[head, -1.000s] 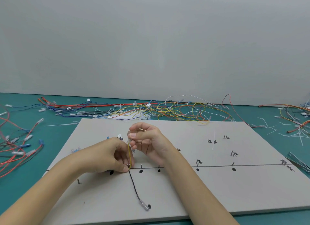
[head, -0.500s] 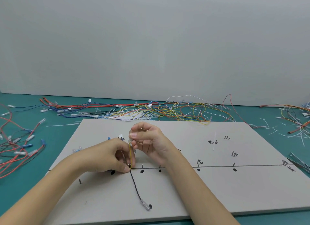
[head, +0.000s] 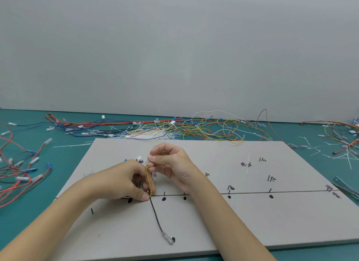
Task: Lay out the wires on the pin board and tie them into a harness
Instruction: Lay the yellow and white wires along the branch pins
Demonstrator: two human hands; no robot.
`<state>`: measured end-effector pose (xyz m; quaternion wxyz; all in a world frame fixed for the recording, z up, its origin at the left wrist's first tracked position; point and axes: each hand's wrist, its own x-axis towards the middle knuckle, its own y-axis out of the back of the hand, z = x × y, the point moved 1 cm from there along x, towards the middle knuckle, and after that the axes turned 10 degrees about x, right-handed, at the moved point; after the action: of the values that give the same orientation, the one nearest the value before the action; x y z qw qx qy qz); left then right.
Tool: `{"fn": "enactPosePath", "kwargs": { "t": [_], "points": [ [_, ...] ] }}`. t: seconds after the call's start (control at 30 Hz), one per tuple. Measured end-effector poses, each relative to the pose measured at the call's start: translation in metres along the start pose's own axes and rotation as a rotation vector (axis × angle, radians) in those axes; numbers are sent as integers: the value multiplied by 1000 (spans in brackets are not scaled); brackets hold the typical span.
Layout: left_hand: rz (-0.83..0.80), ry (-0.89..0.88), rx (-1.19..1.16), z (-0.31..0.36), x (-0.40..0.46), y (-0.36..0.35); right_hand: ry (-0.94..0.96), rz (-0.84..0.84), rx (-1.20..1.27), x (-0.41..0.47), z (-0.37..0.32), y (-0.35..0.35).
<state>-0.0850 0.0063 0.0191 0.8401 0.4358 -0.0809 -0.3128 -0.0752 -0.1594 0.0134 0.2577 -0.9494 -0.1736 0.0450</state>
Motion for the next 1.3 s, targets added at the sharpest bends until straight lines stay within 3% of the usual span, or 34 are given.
{"fn": "enactPosePath", "kwargs": {
  "t": [0.33,0.63,1.1,1.3],
  "points": [
    [22,26,-54,-5,0,-2,26,40,-68,0,2,-1],
    [132,199,168,-16,3,0,155,172,-409,5,7,-1],
    [118,195,247,-11,-1,0,211,309,-961,11,19,-9],
    [91,169,233,-14,-2,2,139,395,-990,13,17,-1]
  ]
}}
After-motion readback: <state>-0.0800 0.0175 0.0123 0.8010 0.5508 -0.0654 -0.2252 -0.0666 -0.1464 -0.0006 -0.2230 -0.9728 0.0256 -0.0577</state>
